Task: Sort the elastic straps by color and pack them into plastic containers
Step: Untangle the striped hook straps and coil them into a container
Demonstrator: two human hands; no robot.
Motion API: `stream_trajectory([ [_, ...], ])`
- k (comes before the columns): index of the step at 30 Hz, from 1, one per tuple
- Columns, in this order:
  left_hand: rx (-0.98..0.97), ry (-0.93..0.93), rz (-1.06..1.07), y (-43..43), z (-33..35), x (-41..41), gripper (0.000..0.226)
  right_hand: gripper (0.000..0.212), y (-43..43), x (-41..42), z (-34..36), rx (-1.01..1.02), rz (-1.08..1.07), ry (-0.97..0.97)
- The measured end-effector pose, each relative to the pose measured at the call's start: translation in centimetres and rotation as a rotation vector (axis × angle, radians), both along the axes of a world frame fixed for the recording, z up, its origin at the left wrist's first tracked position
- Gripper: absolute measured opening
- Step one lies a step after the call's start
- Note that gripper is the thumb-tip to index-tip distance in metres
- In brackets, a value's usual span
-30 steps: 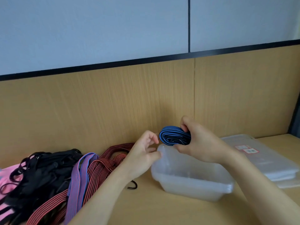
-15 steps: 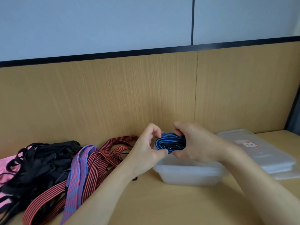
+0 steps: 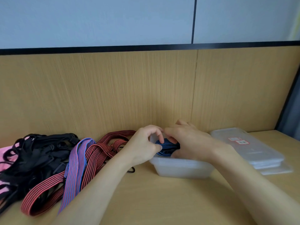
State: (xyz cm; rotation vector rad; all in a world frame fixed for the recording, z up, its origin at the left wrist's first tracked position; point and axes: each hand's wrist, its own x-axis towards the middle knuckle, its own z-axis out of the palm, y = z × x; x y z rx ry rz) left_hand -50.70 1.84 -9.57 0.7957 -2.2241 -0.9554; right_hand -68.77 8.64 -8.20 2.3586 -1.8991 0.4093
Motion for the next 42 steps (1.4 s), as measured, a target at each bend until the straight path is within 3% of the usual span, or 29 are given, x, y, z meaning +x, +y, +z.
stream_trajectory([
  [3, 0.004, 0.007, 0.011, 0.1, 0.1, 0.0, 0.025, 0.049, 0.2, -0.2, 0.3, -0.01, -0.025, 0.058],
  [10, -0.002, 0.019, 0.025, 0.1, -0.4, -0.2, 0.019, 0.037, 0.8, -1.6, 1.3, 0.253, -0.077, -0.163],
  [22, 0.027, 0.086, 0.09, -0.4, -1.0, -0.3, 0.028, 0.04, -1.4, -1.8, 1.4, 0.19, -0.237, -0.06],
  [33, -0.091, 0.039, 0.155, -1.1, -1.0, -0.1, 0.024, 0.041, -1.7, -1.6, 2.4, 0.217, -0.298, -0.228],
  [42, -0.395, -0.026, 0.205, -1.2, -0.5, 0.7, 0.014, 0.036, -0.6, -0.9, 2.0, 0.003, -0.256, -0.303],
])
